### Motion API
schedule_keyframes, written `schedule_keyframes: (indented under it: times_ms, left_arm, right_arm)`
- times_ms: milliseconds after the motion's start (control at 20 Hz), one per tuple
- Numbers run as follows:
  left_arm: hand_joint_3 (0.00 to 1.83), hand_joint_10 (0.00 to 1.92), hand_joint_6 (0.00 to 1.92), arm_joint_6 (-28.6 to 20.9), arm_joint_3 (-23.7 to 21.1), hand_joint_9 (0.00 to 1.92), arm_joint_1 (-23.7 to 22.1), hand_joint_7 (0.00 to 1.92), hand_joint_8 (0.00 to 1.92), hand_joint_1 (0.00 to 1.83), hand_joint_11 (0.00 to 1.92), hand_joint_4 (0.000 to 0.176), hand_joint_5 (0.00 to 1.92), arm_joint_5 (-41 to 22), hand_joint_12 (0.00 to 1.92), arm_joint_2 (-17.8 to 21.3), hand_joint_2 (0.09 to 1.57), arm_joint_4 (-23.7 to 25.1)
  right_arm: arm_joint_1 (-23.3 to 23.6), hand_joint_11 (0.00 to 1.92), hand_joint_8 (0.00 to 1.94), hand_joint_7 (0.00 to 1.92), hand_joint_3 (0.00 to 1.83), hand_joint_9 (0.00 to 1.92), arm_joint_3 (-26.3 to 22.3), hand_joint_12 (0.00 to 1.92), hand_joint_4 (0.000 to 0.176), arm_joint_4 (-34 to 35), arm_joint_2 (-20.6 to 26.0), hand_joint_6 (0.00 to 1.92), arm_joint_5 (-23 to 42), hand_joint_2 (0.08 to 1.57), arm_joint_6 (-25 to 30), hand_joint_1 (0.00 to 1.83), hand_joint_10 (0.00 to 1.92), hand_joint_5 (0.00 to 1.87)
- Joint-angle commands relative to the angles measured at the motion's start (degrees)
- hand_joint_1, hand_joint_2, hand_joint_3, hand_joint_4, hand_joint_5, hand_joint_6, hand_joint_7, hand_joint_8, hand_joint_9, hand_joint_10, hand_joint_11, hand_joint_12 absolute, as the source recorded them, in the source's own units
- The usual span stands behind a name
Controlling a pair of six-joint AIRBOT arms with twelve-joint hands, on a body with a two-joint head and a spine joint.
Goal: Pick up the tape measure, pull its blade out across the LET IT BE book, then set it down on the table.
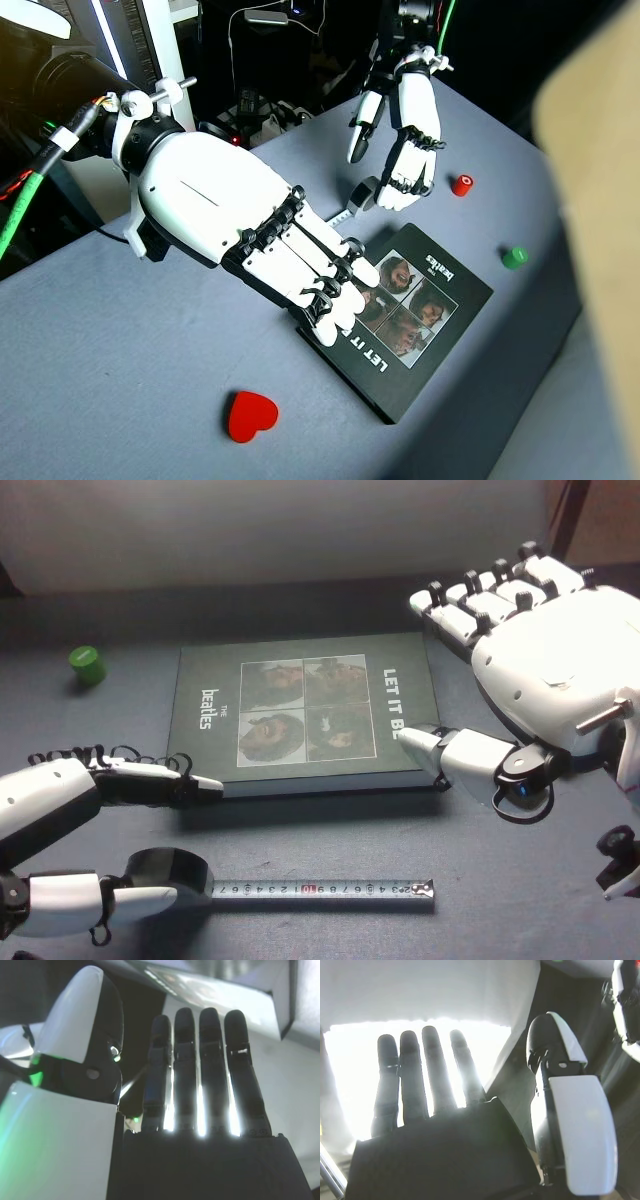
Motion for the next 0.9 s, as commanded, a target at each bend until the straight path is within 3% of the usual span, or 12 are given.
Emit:
schedule_keyframes:
  times_ms: [0, 850]
  left_arm:
    - [0.0, 0.0, 0.01, -0.4, 0.3, 0.55, -0.5, 0.6, 0.01, 1.03, 0.24, 0.0, 0.56, -7.0, 0.83, -0.5, 1.11, -0.5]
    - [0.0, 0.01, 0.0, 0.9, 5.0, 0.55, 2.5, 0.6, 0.0, 1.02, 0.23, 0.0, 0.55, -7.0, 0.82, -5.1, 1.11, -1.1]
  right_arm:
    - [0.3, 0.0, 0.0, 0.21, 0.0, 0.2, -0.2, 0.66, 0.036, -5.6, 0.2, 0.0, -3.1, 1.21, 0.3, 0.16, 0.0, 0.12]
    - [0.6, 0.0, 0.0, 0.2, 0.0, 0.2, -0.2, 0.61, 0.038, -4.1, 0.3, 0.0, -1.2, 1.21, 2.1, 0.16, 0.01, 0.12]
